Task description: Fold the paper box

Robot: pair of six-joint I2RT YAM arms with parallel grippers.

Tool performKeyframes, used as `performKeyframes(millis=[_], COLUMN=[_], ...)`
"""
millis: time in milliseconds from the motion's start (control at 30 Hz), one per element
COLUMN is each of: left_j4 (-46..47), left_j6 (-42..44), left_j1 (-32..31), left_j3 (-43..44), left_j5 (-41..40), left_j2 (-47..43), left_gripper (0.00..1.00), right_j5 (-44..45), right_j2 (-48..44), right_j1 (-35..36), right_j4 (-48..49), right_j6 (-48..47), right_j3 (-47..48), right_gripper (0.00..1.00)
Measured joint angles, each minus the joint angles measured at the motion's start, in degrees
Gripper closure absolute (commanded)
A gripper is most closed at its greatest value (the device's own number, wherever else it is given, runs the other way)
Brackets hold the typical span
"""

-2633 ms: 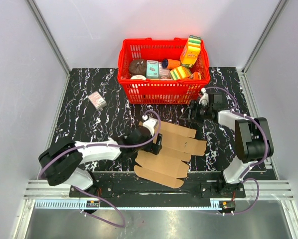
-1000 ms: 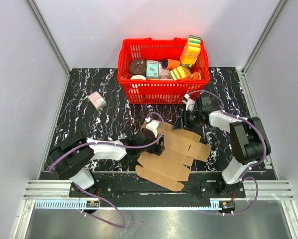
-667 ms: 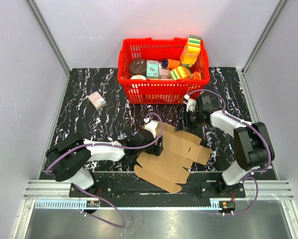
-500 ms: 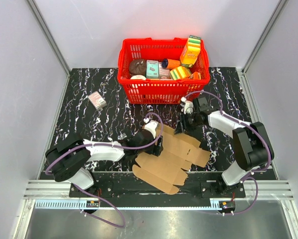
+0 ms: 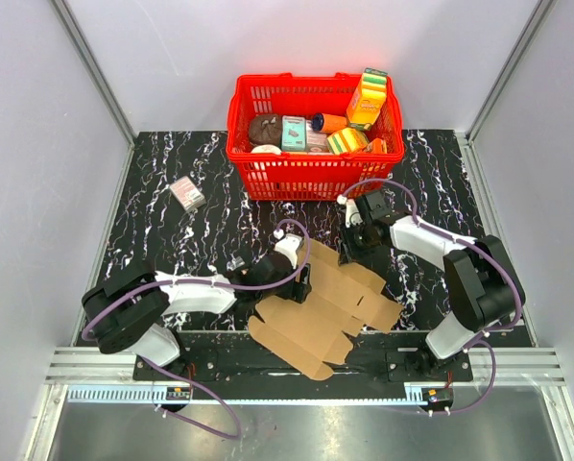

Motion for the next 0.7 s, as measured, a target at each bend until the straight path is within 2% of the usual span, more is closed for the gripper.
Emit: performKeyframes(millis=[433,500,633,700], left_j4=[-0.15,-0.17,-0.26,-0.96], left_j6=[0.17,0.17,0.20,0.31], left_j1=[0.00,0.00,0.00,0.00], left_j3=[-0.11,-0.39,-0.94,-0.94], left_j5=[-0.37,-0.39,-0.48,-0.66], left_j2=[-0.39,-0.50,-1.60,-2.80], left_gripper=[0.25,0.25,0.23,0.21], right_j5=[1.51,1.49,1.33,1.31], right_j2=[0.24,0.55,1.03,0.96], right_j1=[2.19,2.23,2.67,3.08], right_j4=[-1.81,-1.84,-1.92,-1.88], right_j6=[-1.38,-1.55,-2.03,-2.08], right_j3=[1.20,1.20,1.25,1.36], right_gripper=[0.82,0.86,1.00,1.00])
